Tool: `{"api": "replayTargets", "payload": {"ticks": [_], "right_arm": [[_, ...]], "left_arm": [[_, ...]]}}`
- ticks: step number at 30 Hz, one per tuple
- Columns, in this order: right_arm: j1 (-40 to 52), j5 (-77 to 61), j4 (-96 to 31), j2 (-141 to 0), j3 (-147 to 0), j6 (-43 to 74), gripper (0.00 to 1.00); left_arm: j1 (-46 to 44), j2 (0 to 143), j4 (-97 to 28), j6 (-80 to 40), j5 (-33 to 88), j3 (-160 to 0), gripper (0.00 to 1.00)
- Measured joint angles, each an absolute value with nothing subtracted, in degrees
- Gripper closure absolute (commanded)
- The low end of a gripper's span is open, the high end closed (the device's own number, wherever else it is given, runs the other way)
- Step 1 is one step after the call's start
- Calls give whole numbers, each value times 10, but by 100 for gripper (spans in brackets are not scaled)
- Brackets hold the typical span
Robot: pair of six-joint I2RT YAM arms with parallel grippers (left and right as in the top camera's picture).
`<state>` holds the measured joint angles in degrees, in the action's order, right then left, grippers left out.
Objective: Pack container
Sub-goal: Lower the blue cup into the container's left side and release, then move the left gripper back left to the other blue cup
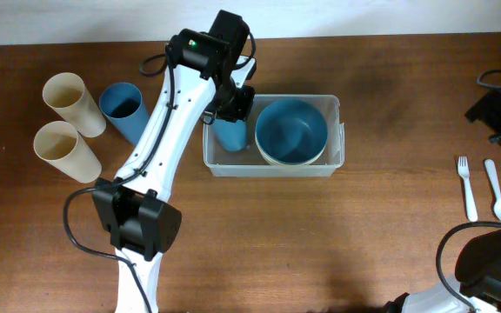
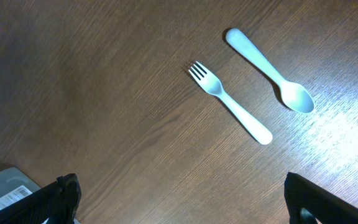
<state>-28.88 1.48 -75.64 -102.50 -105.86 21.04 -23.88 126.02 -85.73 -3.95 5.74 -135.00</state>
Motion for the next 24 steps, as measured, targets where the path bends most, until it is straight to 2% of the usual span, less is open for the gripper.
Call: {"api": "replayTargets", "payload": {"ticks": [7,9,16,20,24], "right_arm": [[-289,15,-756,-1025,-1059,211,1],[-289,15,-756,-1025,-1059,210,1],[-289,15,-756,-1025,-1059,210,1],[-289,15,-756,-1025,-1059,211,1],[-289,15,-756,-1025,-1059,210,1]], "left_arm": [[-239,1260,-858,-37,44,-1358,75],[-237,1261,-872,-37,42,-1379,60],[-187,1259,-954,-33,29,-1575,44],[-134,1242,-963,-31,16,-1622,41],[-86,1235,-965,-42,3,-1625,21]]}}
